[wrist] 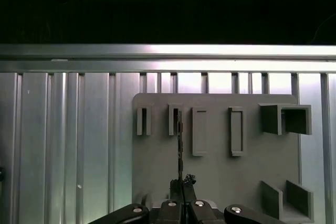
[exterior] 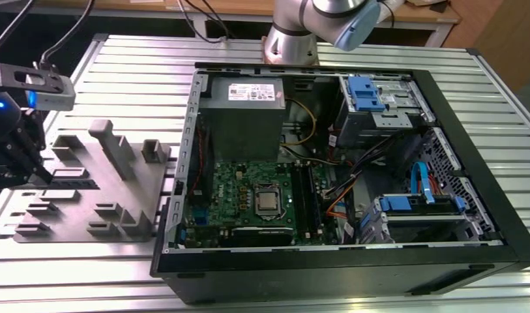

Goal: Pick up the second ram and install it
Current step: 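Pick up the second ram and move it above second insertion slot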

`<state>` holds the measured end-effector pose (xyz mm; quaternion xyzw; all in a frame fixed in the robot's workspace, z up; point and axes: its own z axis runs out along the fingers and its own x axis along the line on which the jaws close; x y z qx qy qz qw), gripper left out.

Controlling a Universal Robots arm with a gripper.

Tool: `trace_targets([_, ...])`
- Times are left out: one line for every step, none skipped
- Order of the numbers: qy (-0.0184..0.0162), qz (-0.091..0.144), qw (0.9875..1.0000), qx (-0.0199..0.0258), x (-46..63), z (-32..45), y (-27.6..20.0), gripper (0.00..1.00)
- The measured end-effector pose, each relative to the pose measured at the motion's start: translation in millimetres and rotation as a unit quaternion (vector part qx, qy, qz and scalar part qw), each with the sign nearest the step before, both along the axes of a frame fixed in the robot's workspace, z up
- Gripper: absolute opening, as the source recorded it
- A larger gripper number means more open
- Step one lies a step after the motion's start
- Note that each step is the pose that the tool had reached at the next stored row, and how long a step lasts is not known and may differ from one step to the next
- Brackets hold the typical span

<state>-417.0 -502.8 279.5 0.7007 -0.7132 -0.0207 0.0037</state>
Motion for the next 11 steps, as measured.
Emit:
trace_targets([0.0,0.0,1.0,0.0,0.0,2.3,0.0,0.08])
trace_targets([0.0,0.0,1.0,0.0,0.0,4.5,0.0,0.08])
trace_targets([0.0,0.0,1.0,0.0,0.0,6.6,0.0,0.08])
trace_targets([0.0,0.0,1.0,0.0,0.0,8.6,0.0,0.08])
trace_targets([-0.0001,0.0,1.0,0.0001,0.0,10.7,0.0,0.08])
trace_targets([0.0,0.0,1.0,0.0,0.0,12.7,0.0,0.08])
trace_targets([-0.0001,0.0,1.0,0.0,0.0,14.8,0.0,0.08])
trace_targets([0.0,0.0,1.0,0.0,0.0,17.0,0.0,0.08])
trace_targets([0.0,0.0,1.0,0.0,0.0,19.7,0.0,0.08])
trace_targets([0.0,0.0,1.0,0.0,0.0,22.3,0.0,0.08])
trace_targets([0.0,0.0,1.0,0.0,0.0,25.2,0.0,0.08])
